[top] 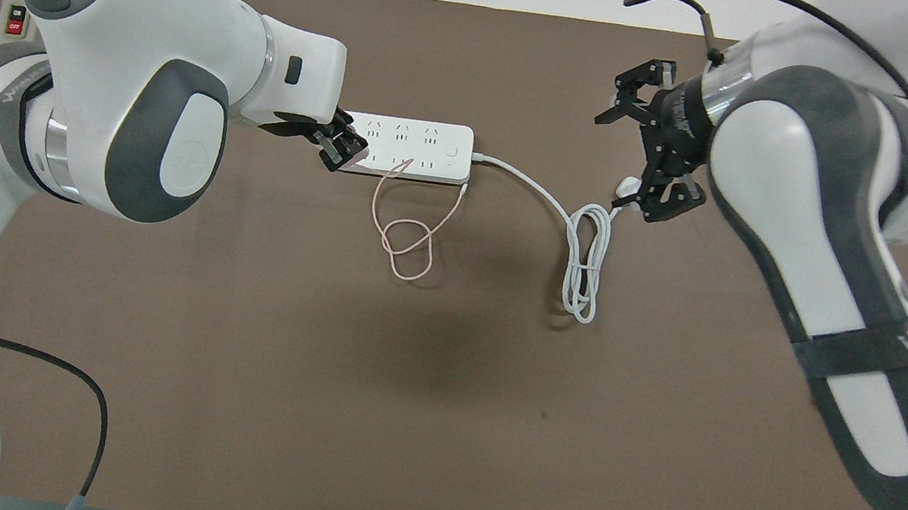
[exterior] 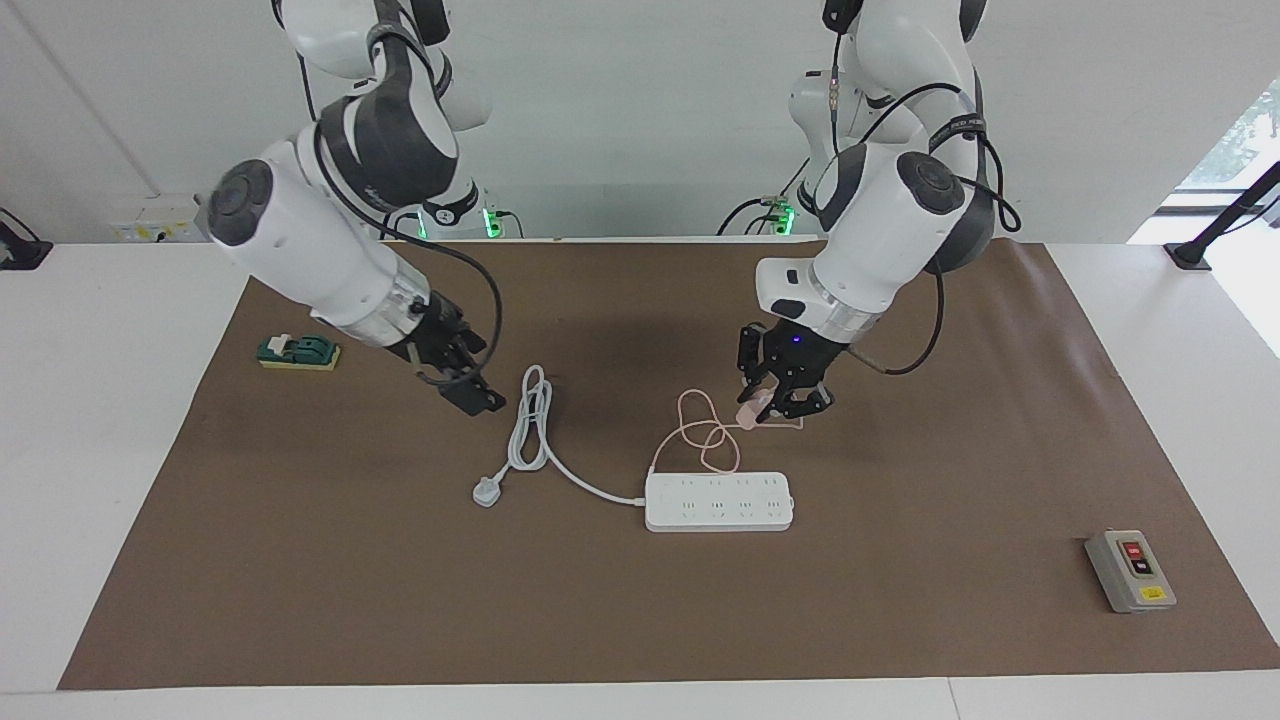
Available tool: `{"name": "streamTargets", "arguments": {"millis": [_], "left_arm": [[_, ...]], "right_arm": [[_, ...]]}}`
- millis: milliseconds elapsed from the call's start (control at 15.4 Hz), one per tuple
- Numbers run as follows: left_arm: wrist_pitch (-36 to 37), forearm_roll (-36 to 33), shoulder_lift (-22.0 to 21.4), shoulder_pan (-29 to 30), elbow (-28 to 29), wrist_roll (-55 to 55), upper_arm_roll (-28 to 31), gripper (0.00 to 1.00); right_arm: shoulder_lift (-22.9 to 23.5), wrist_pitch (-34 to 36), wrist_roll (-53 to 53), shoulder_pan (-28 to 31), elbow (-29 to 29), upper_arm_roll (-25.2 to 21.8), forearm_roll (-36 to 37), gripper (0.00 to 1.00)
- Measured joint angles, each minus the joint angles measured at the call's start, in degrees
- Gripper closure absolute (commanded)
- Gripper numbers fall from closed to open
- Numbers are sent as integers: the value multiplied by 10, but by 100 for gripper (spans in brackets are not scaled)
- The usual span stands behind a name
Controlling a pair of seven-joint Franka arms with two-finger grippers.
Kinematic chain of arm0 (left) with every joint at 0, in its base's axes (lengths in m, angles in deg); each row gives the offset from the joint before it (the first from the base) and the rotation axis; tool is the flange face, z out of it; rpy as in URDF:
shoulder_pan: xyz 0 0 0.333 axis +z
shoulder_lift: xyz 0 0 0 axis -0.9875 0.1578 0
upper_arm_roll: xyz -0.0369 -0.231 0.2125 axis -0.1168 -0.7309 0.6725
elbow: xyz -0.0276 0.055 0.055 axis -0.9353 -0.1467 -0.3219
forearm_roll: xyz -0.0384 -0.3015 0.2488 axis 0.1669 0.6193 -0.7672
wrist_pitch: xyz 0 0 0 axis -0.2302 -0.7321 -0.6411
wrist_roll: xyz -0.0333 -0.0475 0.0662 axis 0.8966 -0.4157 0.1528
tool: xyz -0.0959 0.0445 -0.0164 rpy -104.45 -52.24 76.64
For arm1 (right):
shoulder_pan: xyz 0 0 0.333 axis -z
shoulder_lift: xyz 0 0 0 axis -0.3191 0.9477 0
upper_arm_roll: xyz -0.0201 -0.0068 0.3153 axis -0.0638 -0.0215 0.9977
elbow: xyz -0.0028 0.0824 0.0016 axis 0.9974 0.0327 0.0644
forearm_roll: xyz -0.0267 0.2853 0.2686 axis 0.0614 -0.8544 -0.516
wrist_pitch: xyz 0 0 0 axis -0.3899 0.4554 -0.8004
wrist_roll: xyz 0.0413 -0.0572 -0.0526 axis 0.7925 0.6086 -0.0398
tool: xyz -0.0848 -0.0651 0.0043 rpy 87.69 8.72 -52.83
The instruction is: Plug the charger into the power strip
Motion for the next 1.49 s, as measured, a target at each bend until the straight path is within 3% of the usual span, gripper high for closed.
{"name": "streamTargets", "arguments": {"millis": [583, 843, 1297, 1491], "left_arm": [[-118, 30, 5, -3, 28, 12, -1, 100], [-155, -28, 5, -3, 36, -35, -1, 100], [-166, -153, 6, -4, 60, -53, 0, 100], [-170, -158, 6, -4, 80, -75, 3, 100]], "right_arm": [[-76, 112, 348, 78, 0, 0, 146, 0], [-103, 133, 516, 79, 0, 0, 165, 0], [-166, 156, 603, 83, -20, 1, 166, 0], [-187, 113, 671, 83, -45, 0, 169, 0]]}}
